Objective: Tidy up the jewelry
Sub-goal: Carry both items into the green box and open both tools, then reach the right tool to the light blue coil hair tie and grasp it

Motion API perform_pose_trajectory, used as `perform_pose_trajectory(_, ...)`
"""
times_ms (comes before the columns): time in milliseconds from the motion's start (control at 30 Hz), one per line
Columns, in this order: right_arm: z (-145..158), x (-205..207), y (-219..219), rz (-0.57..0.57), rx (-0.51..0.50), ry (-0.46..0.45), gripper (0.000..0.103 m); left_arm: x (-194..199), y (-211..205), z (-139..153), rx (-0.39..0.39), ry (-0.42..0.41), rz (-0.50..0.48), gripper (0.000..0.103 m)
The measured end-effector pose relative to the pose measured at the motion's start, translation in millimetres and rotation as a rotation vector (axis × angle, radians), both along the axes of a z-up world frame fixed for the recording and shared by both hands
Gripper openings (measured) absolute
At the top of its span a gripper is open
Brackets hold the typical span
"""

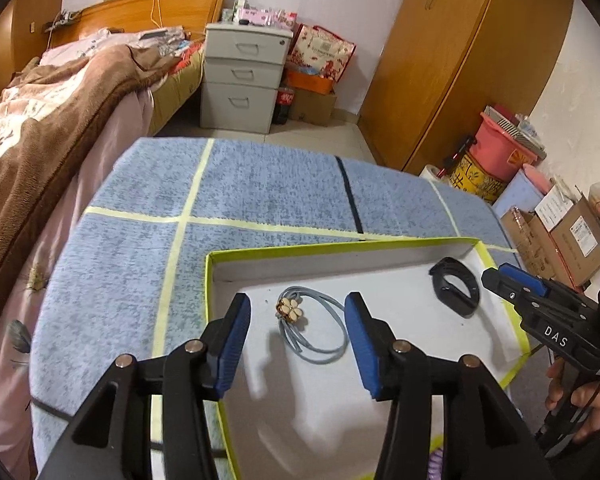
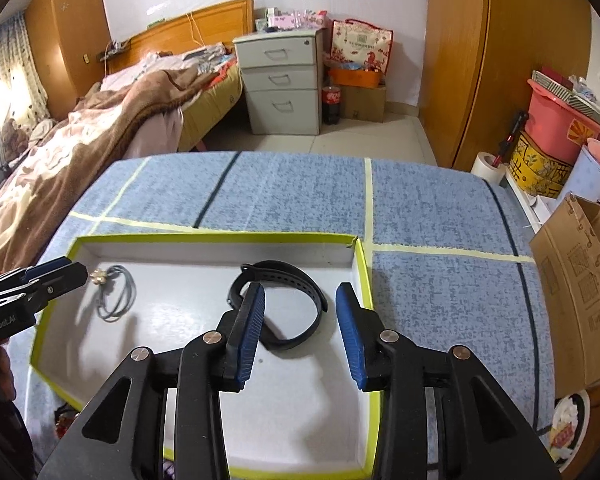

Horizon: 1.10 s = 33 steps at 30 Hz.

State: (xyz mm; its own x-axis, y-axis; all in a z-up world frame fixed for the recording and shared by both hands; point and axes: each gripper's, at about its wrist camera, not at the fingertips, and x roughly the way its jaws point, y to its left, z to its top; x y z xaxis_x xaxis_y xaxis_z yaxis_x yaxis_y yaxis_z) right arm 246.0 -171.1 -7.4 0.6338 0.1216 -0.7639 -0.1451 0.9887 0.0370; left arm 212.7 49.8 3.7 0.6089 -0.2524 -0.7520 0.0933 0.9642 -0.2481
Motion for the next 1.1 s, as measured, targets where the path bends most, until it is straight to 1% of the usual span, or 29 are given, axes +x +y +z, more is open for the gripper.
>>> perform_pose_trajectory(67, 6, -7, 0, 0.005, 0.003, -0.014, 0.038, -10, 1, 7, -0.006, -0.025, -0.003, 0.052)
perform_pose_trajectory(167, 15, -23, -3, 0.004, 0.021, -0.038, 0.038, -26, 4, 16, 0.007, -0.05, 0.012, 0.053)
perform_pose_trajectory(333, 26, -52, -12, 0.007, 0.044, -0.063, 0.039, -55, 9, 23, -0.016, -0.07, 0.027, 0.053)
perform_pose_trajectory(467, 27, -81, -25, 0.016, 0.068, -0.068, 0.039, -82, 11, 22, 0.013, -0.086, 0.04, 0.053)
perform_pose_trajectory(533, 23, -94, -31, 0.008, 0.075, -0.059, 0.039, -96, 13, 19, -0.008, -0.088, 0.038, 0.053)
perform_pose_trajectory(600, 18, -106, -35, 0.007, 0.081, -0.051, 0.039, -110, 16, 15, -0.005, -0.094, 0.045, 0.053)
perform_pose_trajectory(767, 0, -130, -41, 0.019, 0.062, -0.012, 0.039, -131, 23, 5, -0.043, -0.069, 0.062, 0.053)
perform_pose_trajectory(833, -7, -135, -44, 0.017, 0.06, 0.005, 0.039, -137, 24, 2, -0.03, -0.064, 0.062, 0.053)
perform_pose_trajectory(933, -18, -142, -47, 0.021, 0.059, 0.029, 0.039, -147, 29, -3, -0.044, -0.055, 0.07, 0.053)
perform_pose_trajectory(1033, -26, -145, -46, 0.029, 0.03, 0.05, 0.039, -155, 33, -7, -0.031, -0.051, 0.086, 0.053)
perform_pose_trajectory(1100, -32, -146, -44, 0.029, 0.003, 0.061, 0.039, -159, 37, -9, -0.039, -0.045, 0.092, 0.053)
